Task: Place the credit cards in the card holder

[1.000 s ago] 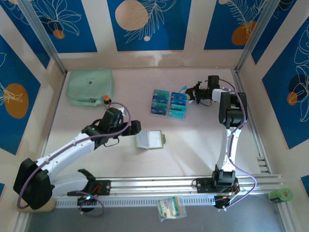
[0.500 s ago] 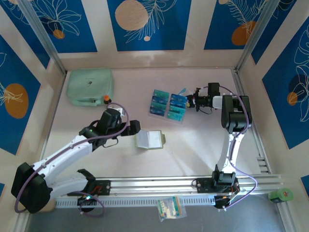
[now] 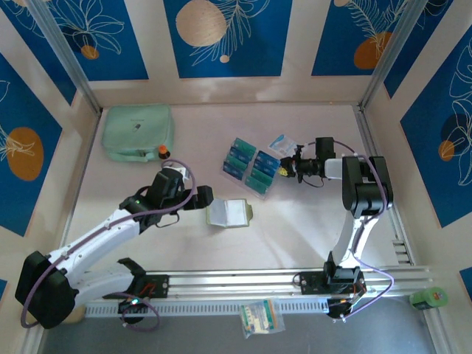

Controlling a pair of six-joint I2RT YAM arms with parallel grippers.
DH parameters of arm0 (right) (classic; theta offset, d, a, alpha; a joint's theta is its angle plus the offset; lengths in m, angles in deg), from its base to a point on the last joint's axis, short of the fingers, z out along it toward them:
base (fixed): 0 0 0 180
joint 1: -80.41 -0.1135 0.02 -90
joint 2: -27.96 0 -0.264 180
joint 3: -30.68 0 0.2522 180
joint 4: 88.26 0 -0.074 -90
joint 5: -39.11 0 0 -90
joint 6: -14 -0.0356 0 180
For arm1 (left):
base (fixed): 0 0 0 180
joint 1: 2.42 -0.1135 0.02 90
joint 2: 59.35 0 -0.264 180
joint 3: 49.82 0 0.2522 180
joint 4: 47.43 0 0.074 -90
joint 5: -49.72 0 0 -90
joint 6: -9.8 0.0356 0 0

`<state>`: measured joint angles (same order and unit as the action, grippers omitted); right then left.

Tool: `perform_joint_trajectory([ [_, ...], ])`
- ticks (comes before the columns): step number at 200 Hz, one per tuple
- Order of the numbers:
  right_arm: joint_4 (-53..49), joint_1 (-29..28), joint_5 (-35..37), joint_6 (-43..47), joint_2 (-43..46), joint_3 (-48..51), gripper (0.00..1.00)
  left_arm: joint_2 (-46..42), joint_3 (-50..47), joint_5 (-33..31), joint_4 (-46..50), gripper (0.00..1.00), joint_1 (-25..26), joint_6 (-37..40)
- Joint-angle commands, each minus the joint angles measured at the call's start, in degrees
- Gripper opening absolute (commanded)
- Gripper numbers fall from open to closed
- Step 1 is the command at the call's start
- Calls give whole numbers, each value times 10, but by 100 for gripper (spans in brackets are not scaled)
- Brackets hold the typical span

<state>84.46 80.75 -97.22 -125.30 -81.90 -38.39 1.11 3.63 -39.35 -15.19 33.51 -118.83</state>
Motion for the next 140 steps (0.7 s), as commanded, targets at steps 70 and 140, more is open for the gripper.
perform_joint_trajectory([
  [70, -289, -26, 251, 148, 290, -27, 23, -8, -11, -23, -6, 100, 6, 13],
  [140, -461, -236, 445, 317, 256, -179, 57, -7, -22, -40, -1, 100, 5, 20],
])
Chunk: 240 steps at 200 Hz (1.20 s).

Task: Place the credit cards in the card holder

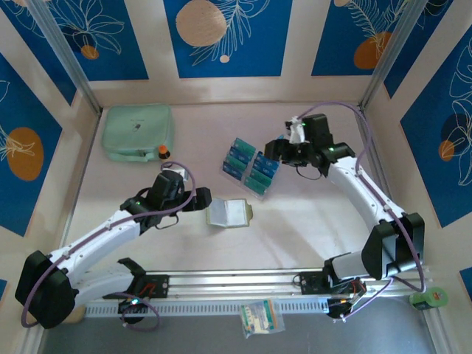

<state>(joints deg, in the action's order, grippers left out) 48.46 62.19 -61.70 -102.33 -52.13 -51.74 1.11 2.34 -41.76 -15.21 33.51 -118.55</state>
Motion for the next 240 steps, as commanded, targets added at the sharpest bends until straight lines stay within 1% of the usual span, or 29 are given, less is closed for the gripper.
perform_joint_trajectory([
  [1, -103, -53, 92, 90, -44, -48, 57, -7, -9, -17, 0, 100, 5, 17],
  [29, -153, -104, 143, 135, -109, -98, 57, -14, -12, -22, 1, 100, 5, 15],
  [56, -194, -144, 211, 170, -173, -138, 56, -17, -15, -25, 2, 100, 5, 14],
  [86, -210, -170, 276, 187, -222, -155, 50, -18, -17, -26, 5, 100, 5, 14],
  [120, -211, -182, 302, 196, -246, -160, 46, -22, -21, -27, 6, 100, 5, 12],
  [159, -210, -187, 315, 203, -262, -168, 38, -23, -23, -27, 2, 100, 5, 10],
  [240, -208, -189, 321, 211, -292, -187, 35, -25, -23, -26, 3, 100, 5, 9],
])
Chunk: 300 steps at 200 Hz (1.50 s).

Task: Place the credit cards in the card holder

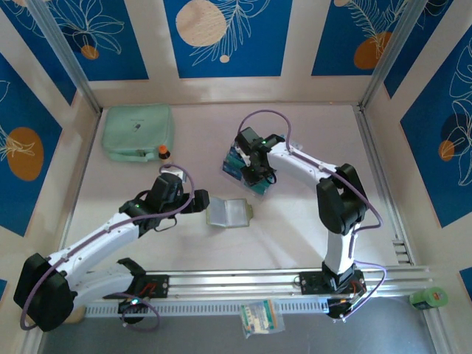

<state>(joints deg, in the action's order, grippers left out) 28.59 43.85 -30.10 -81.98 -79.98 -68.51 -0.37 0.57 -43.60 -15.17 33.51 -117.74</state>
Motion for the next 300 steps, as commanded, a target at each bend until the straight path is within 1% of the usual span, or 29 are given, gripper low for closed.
perform_joint_trajectory([
  [1, -10, -5, 5, 8, -14, -19, 35, -10, -5, -7, 2, 100, 5, 1],
  [48, -6, -6, 14, 13, -31, -19, 34, -11, -10, -6, -2, 100, 5, -1],
  [99, -6, -10, 22, 18, -44, -19, 28, -11, -10, -6, -5, 100, 5, -2],
  [152, -8, -13, 21, 22, -47, -18, 25, -11, -12, -7, -5, 100, 5, -2],
  [180, -12, -19, 38, 29, -47, -16, 24, -11, -12, -7, -5, 100, 5, -2],
  [212, -14, -26, 56, 33, -44, -13, 20, -11, -15, -6, -8, 100, 5, -5],
  [251, -12, -26, 53, 38, -41, -14, 14, -12, -14, -5, -8, 100, 4, -6],
  [280, -2, -30, 45, 59, -33, -7, 7, -12, -13, -5, -7, 100, 5, -5],
  [300, 8, -32, 51, 74, -23, 0, 5, -13, -12, -4, -7, 100, 5, -5],
])
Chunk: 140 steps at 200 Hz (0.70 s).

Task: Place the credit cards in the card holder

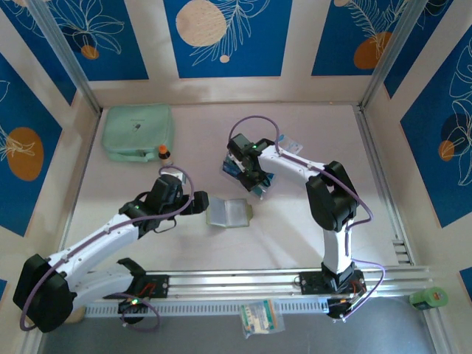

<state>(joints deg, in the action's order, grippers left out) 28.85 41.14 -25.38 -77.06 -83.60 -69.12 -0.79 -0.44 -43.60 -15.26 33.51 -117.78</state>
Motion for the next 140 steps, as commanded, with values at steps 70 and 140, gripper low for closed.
perform_joint_trajectory([
  [70, 8, -10, 8, 37, 63, -7, 0, -2, 20, -2, 17, 100, 5, 19],
  [140, 6, -8, -69, -39, 149, -30, 0, 19, 73, 19, 68, 100, 5, 83],
])
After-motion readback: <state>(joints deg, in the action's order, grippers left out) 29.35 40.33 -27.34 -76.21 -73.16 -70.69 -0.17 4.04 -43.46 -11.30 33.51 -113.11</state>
